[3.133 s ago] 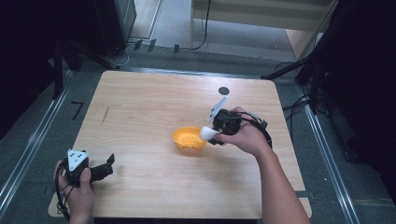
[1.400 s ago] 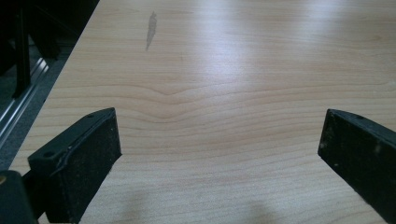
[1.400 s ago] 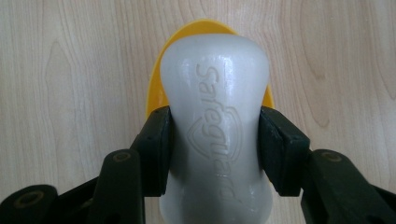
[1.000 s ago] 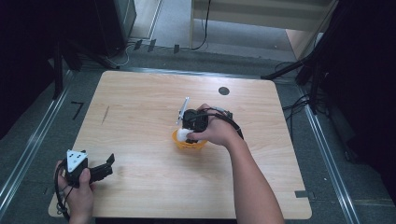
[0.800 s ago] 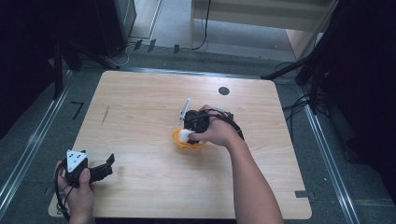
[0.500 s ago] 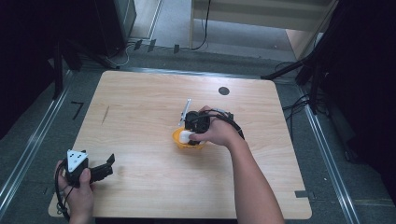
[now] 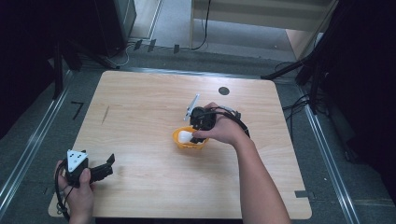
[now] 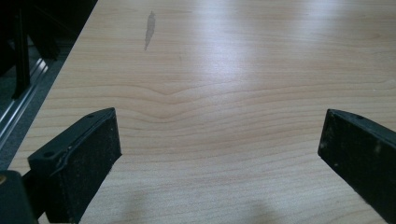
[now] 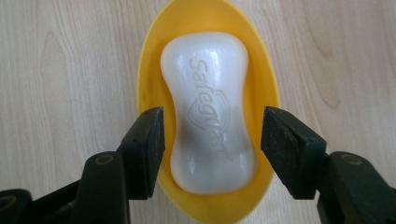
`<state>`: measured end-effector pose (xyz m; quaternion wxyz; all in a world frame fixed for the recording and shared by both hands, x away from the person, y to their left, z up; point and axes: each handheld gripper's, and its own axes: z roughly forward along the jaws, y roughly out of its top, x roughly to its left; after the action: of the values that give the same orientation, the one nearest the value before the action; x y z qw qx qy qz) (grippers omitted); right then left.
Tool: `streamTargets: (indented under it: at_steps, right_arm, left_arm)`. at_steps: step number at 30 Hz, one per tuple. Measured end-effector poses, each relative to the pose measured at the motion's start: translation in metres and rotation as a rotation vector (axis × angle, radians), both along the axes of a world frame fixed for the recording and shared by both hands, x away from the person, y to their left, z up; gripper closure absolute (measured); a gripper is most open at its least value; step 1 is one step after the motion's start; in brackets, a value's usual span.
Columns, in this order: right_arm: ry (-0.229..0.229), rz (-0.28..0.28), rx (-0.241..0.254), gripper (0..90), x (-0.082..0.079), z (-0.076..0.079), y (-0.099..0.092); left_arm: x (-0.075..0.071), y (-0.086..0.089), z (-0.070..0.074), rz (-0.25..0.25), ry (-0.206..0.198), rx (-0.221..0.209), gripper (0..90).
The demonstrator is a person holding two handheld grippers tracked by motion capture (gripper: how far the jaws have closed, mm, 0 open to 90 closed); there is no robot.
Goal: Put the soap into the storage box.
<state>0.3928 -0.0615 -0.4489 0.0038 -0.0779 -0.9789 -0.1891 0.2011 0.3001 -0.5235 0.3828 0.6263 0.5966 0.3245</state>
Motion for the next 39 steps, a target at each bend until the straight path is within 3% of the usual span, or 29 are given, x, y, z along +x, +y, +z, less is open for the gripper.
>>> streamTargets:
  at_steps: [7, 16, 19, 33, 39]
  right_arm:
    - [-0.014, -0.05, 0.019, 32.5, -0.002, 0.011, -0.019]
    - [-0.04, -0.133, 0.035, 12.3, -0.009, 0.012, -0.04]
    - [-0.056, -0.18, 0.046, 0.0, -0.011, 0.011, -0.047]
    - [-0.044, -0.279, 0.112, 0.0, -0.025, 0.0, -0.085]
    - [-0.059, -0.321, 0.134, 0.0, -0.032, -0.006, -0.103]
  left_arm:
    - [0.0, 0.0, 0.0, -0.001, 0.0, 0.002, 0.0]
    - [0.0, -0.001, 0.0, -0.001, 0.001, 0.008, 0.0]
    - [0.0, -0.001, 0.0, -0.002, 0.001, 0.008, 0.0]
    - [0.001, -0.001, 0.0, -0.003, 0.001, 0.013, 0.0]
    - [0.001, -0.001, 0.0, -0.001, 0.001, 0.014, 0.0]
